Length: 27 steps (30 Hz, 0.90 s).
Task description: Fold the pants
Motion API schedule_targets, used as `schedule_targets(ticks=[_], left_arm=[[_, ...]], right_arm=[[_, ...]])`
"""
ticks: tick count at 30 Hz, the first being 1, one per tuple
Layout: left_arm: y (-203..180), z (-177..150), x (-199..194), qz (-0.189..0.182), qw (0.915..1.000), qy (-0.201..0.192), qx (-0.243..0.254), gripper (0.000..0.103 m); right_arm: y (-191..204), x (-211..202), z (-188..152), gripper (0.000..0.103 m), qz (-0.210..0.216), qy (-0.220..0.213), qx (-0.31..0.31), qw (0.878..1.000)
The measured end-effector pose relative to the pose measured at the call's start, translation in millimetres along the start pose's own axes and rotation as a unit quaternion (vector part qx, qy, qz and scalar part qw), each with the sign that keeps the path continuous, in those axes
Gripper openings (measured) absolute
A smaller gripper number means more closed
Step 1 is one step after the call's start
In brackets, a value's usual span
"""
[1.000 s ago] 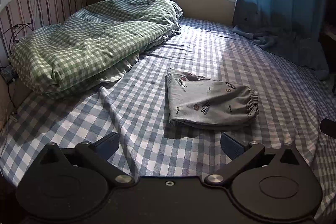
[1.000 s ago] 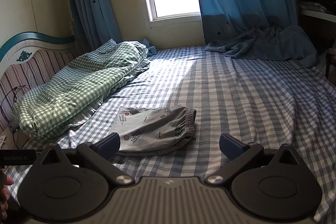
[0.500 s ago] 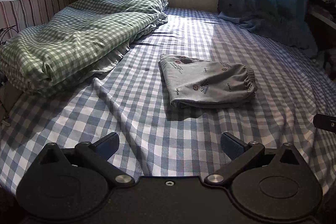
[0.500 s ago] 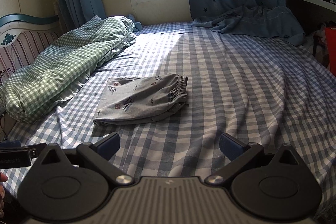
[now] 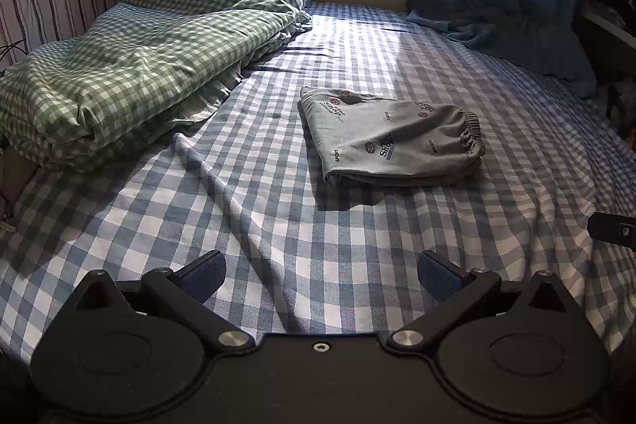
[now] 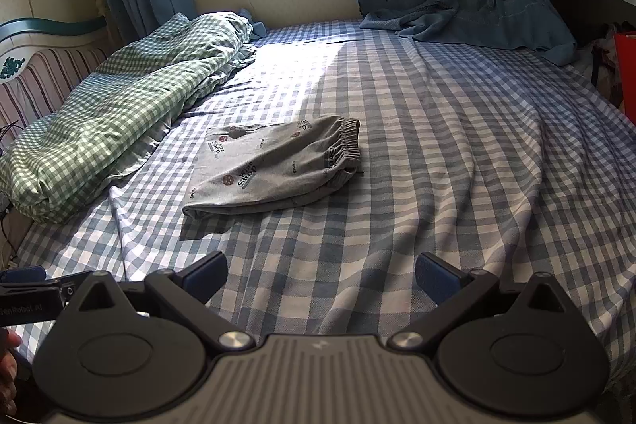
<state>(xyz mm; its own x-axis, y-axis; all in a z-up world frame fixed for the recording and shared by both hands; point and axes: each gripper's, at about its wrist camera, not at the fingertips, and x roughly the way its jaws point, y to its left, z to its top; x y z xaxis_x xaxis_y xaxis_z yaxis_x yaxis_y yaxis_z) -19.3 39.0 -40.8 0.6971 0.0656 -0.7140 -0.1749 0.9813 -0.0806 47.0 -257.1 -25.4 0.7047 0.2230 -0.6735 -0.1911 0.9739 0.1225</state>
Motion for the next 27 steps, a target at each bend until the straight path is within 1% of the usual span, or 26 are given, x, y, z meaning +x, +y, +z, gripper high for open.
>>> schedule_targets(ticks=[7,27], left_arm=[[3.6,-0.1,1.8,-0.005,1.0,0.004,0.006,0.102],[5.5,0.2,4.4,-0.009,0.9999,0.007,0.009,0.102]], right_arm=[[1.7,0.6,-2.3,0.103,0.005,0.008,0.006,1.0],[3.2,1.2,-3.0,0.103,0.004,0.009,0.006,1.0]])
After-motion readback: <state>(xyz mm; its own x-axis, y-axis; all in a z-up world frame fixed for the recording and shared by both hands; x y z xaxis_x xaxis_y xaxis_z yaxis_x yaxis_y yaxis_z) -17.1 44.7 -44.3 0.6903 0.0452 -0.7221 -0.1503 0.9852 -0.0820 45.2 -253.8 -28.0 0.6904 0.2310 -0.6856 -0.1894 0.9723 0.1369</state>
